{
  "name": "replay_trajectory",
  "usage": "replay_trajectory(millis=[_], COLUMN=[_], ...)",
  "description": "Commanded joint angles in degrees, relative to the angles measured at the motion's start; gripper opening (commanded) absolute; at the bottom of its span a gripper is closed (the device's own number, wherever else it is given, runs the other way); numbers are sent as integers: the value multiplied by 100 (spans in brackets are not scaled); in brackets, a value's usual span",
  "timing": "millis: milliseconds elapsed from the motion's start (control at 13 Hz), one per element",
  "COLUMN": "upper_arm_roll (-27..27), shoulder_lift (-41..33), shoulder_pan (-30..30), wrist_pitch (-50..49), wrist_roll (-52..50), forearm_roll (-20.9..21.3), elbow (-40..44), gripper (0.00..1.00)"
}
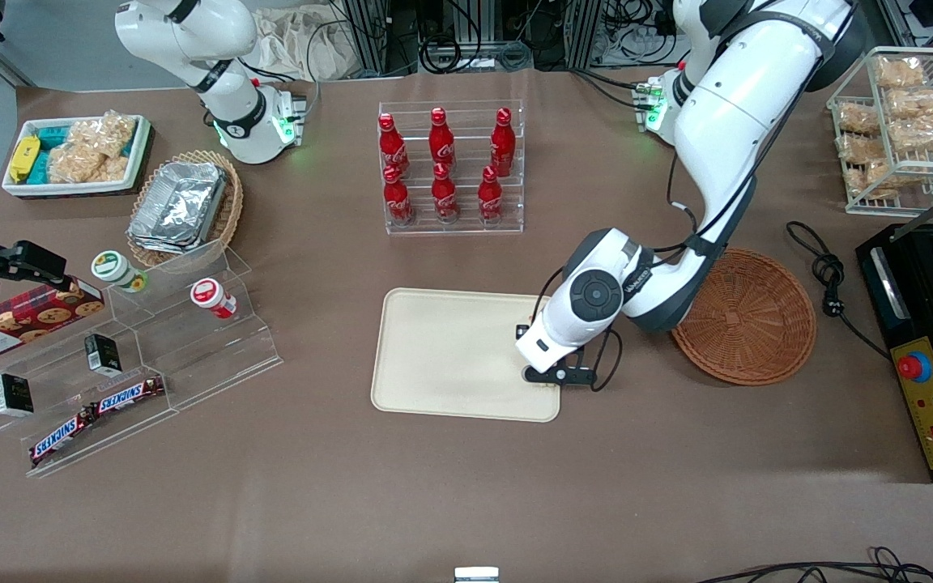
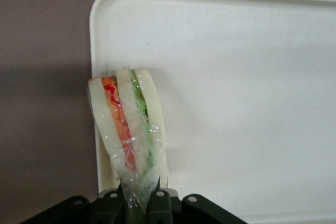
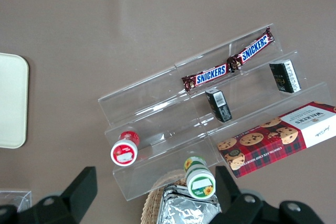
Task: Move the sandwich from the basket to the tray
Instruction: 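Lower the sandwich onto the tray and open the left gripper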
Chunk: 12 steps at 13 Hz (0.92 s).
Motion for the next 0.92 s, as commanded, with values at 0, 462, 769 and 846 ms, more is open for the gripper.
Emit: replay_trajectory(millis=[0,462,769,846], upper_arm_roll=[28,28,28,28], shoulder_lift=[65,47,-592,-890], shoulder_pan=[-127,-118,92,215], wrist_pitch=[75,76,-1458,-2020], wrist_roll=[-173,-138,-33,98], forearm_roll=[108,134,108,108], elbow=[182,111,348,349], gripper=[0,99,99,99])
